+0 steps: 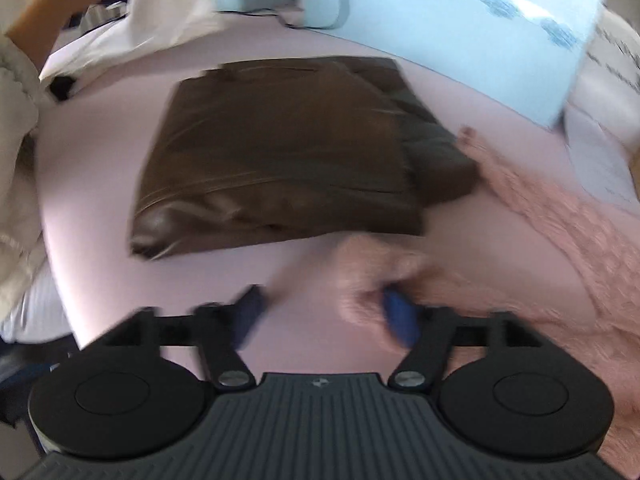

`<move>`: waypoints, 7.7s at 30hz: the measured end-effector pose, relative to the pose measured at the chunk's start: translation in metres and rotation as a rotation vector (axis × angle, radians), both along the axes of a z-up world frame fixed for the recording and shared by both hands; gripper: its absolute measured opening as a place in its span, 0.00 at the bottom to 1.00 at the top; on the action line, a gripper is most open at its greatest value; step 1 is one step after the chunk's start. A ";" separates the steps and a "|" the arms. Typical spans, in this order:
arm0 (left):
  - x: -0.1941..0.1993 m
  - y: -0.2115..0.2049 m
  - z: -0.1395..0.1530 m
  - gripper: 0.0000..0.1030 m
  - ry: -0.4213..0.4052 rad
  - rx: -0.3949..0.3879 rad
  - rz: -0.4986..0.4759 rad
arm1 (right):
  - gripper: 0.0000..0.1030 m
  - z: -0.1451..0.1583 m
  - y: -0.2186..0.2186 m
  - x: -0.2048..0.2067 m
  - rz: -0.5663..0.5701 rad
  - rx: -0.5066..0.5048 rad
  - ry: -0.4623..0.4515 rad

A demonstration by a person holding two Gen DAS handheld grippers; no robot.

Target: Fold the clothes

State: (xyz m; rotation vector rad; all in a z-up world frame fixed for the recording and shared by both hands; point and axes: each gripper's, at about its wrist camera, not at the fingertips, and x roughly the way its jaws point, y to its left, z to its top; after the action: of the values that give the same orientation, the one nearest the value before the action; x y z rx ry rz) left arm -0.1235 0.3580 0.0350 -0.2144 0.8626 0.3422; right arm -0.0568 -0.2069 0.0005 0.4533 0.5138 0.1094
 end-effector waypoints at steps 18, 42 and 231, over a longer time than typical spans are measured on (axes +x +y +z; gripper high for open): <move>-0.013 -0.108 0.050 0.73 -0.198 0.219 -0.269 | 0.93 0.001 0.007 0.004 -0.003 -0.020 0.004; -0.023 -0.162 0.066 0.70 -0.319 -0.142 -0.570 | 0.92 0.097 0.056 -0.101 0.653 -0.072 -0.318; 0.006 -0.326 -0.016 0.82 -0.130 -0.040 -1.024 | 0.40 0.005 0.006 -0.148 -0.128 0.158 0.071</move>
State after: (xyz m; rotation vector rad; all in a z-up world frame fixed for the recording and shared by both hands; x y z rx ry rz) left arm -0.1174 0.0319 0.0192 0.1797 0.7497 -0.6387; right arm -0.2046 -0.2011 0.0052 0.6451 0.5467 0.0103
